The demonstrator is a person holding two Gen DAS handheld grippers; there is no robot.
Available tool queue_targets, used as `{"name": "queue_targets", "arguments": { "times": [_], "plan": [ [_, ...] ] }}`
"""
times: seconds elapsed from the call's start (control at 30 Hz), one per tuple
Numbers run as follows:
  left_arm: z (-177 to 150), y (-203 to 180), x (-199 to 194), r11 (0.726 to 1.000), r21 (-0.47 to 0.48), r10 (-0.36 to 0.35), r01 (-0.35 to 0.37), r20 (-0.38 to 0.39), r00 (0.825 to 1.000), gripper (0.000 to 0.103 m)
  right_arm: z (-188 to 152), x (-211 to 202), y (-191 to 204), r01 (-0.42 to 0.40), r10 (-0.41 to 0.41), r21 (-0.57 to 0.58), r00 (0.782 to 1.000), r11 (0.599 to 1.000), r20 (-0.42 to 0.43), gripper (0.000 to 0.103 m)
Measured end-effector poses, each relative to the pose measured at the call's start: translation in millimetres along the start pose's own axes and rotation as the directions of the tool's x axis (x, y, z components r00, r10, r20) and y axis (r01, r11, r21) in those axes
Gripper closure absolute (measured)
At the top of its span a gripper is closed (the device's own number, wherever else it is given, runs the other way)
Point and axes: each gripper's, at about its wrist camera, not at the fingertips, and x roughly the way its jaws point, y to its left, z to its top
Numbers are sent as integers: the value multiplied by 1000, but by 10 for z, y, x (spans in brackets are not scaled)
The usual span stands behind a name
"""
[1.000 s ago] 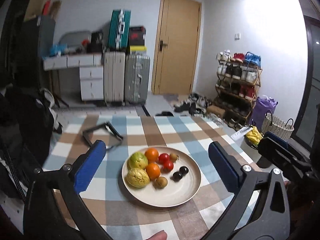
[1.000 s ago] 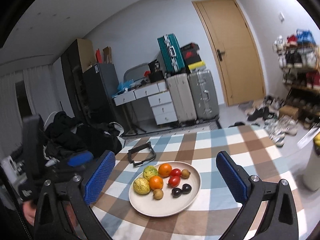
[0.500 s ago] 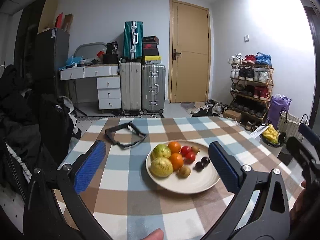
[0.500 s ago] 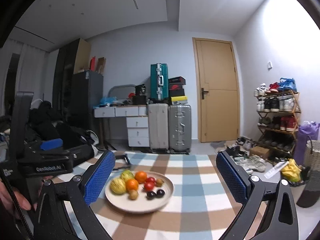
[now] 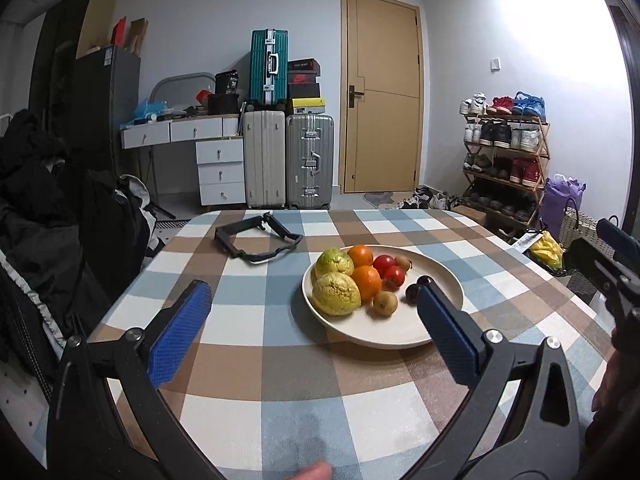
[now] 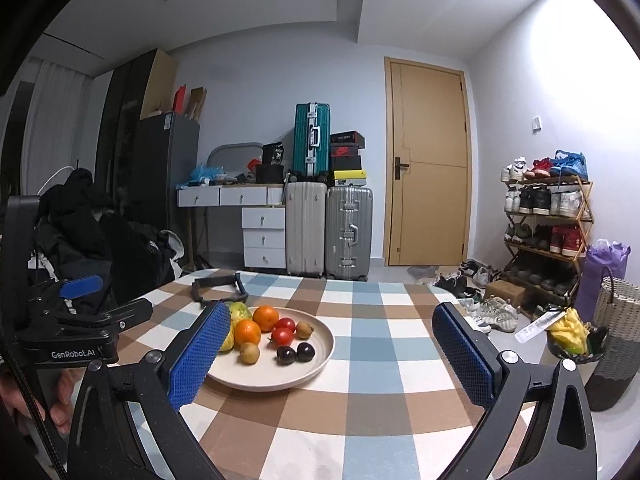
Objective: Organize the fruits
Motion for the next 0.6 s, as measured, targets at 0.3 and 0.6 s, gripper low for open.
{"name": "queue_targets", "arguments": {
  "times": [0.3, 0.6],
  "plan": [
    [-38, -1, 90, 1000, 6, -9, 9, -13, 1000, 0, -119, 186, 16, -4, 4, 0, 998, 1000, -60, 0],
    [-45, -73, 15, 999, 33, -26, 25, 36, 999, 0, -167, 383, -45, 27, -22, 33, 989, 999, -147, 0]
  ]
}}
